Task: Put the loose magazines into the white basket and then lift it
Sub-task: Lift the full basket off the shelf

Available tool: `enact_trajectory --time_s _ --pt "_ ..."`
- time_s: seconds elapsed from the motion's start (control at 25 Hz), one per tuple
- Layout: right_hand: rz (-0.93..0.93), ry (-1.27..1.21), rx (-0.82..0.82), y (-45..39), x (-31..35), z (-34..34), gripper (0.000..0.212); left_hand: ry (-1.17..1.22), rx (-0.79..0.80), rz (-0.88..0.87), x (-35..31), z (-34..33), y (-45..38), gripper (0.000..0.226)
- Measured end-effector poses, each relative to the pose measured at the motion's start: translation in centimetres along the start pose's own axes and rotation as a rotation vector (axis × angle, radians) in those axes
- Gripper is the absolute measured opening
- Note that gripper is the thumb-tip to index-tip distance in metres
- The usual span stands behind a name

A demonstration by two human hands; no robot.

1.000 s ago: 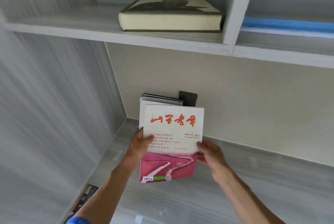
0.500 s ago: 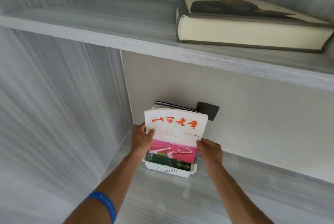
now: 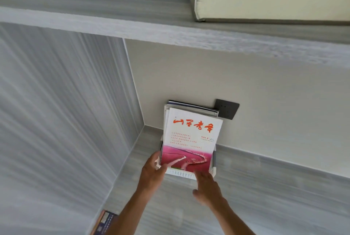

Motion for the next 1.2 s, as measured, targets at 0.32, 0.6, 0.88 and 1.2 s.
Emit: enact_trajectory --time_s 0.32,0.6,0.88,1.2 --pt "0.055 0.025 -0.22 3.5 -1.7 -1.2 0.031 0.049 -0.096 0.048 6.5 2.6 5.1 0.035" --pt "0.074 -0.08 -0.199 17.7 -8.1 -5.4 0.021 -0.038 -0.025 0.053 5.2 -2.5 7.7 0.058" --pt "-0.015 -0.387 -0.164 22.2 -12.0 -2.2 0.017 0.172 0.357 0.101 5.3 -10.5 10.0 0.1" --pt "-0.049 -1.176 0.02 12.7 -11.4 1.7 0.066 0.221 0.424 0.182 3.4 -10.8 9.2 0.068"
Point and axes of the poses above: each hand's wrist, its own y-axis away from the middle knuckle, its own z-axis out of the back of the hand, x = y × z, the point moved 8 cm from there along -y, towards the middle knuckle, and after that the axes turned 5 degrees about z, right-handed, at the moved point
